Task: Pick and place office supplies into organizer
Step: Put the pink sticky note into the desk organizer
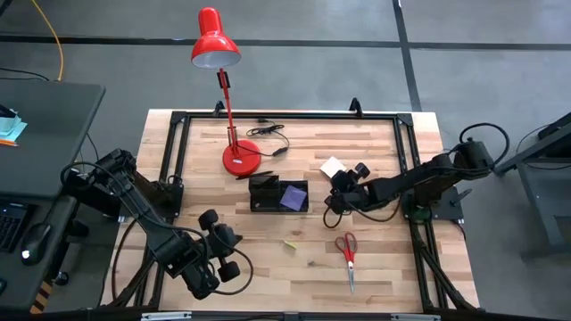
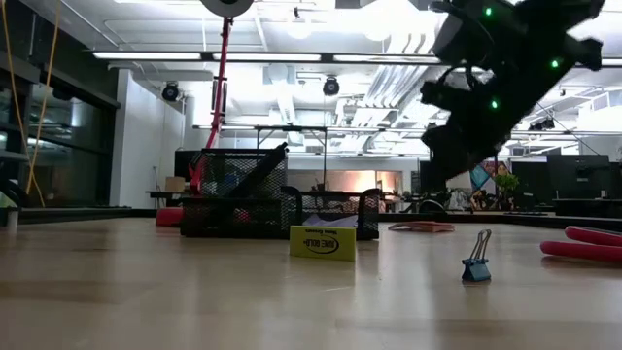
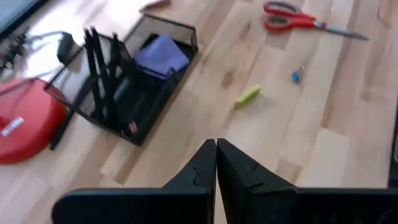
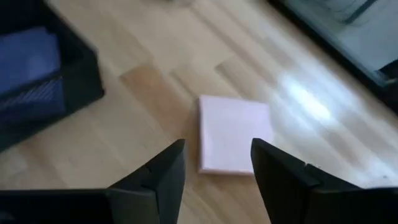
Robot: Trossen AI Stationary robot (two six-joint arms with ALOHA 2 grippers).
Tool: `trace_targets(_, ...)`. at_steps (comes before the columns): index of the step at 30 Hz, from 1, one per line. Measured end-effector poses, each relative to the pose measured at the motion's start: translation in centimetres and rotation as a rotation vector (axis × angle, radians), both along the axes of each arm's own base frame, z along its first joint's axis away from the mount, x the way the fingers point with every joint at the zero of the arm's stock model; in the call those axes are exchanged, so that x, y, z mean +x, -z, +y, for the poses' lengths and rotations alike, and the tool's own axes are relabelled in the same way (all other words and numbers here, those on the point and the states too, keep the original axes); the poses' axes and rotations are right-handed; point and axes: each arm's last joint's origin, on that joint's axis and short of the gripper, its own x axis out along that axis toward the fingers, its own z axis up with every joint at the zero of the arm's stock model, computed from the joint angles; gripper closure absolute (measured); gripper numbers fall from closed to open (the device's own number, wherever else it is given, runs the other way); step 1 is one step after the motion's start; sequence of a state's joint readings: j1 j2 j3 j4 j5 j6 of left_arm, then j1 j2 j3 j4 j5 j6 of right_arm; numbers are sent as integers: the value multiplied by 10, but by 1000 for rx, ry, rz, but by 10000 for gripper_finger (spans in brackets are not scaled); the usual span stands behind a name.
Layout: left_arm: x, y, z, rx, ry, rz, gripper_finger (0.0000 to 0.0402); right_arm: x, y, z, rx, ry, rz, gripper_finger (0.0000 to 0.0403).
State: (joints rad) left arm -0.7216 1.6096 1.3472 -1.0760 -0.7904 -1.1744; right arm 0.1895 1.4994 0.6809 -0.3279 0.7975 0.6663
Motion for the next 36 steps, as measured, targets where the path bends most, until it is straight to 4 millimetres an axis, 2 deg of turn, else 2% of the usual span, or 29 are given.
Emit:
trace_targets(6, 1, -1, 2, 54, -15, -38, 401, 2, 10, -8, 46, -121, -6, 240)
trace_targets(13, -1, -1, 4, 73, -16, -18, 401, 1, 13, -22, 47, -159, 81, 213)
trace_targets(19, -4, 0, 6, 94, -21, 5, 401, 6, 28, -38, 86, -169, 146, 203)
trace_targets(28, -8, 0, 9, 109, -48, 30, 401, 18, 41, -43, 46, -144, 189, 223)
trace_targets(36, -9, 1, 10, 114, -56, 37, 401, 19, 42, -47, 25, -114, 200, 254)
